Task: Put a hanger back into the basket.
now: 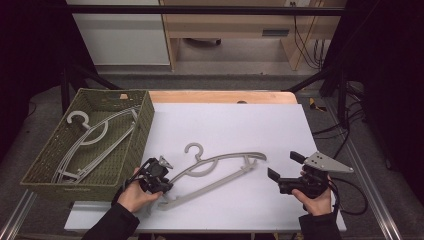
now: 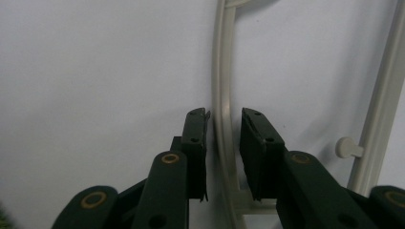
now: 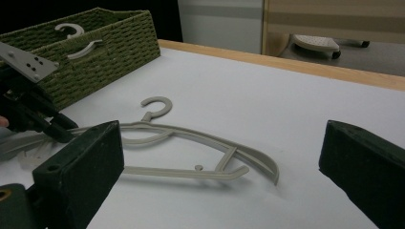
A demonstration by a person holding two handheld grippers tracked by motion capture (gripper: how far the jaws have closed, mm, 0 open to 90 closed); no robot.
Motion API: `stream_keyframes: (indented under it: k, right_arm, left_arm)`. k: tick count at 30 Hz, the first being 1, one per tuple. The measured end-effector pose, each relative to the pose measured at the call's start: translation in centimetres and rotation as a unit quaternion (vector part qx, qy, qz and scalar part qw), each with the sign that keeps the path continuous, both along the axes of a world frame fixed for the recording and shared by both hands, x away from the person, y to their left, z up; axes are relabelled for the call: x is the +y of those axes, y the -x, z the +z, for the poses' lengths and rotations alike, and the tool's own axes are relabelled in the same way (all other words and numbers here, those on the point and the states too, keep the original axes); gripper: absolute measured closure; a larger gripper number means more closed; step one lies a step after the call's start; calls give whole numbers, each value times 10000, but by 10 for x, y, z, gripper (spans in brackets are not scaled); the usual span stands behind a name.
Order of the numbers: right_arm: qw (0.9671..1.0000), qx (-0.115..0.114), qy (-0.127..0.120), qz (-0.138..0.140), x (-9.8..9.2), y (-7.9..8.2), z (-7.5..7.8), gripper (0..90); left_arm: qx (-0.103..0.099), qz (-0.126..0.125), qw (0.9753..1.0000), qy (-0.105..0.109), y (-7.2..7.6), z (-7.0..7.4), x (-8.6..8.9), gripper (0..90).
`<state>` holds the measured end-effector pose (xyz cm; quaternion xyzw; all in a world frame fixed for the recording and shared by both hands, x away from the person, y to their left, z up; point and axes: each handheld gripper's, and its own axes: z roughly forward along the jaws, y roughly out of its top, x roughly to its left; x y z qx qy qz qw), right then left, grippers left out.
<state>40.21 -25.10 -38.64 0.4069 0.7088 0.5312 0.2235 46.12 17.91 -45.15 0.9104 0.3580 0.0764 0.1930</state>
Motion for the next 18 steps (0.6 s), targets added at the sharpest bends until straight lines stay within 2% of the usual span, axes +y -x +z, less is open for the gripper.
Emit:
stream_keyframes:
  k: [4,7,11,13,15,18]
  right_arm:
    - [10000,0,-6,3,0,0,0,16]
    - [10000,13,-16,17,1,0,0,15]
    - [10000,25,-19,48,2,0,-1,15]
    - [10000,36,-26,44,2,-1,-1,15]
    - [10000,36,-20,46,2,-1,-2,15]
    - [10000,56,-25,47,2,-1,-2,15]
  left_arm:
    - [23,28,10000,-52,1,0,-3,750]
    - [6,90,10000,-4,1,0,-2,805]
    - [-39,197,9998,-6,3,0,-2,819]
    - [-99,164,9998,53,4,-1,-1,826]
    - [-90,191,9995,241,3,-1,5,827]
    - [-143,223,9993,268,4,-1,6,828]
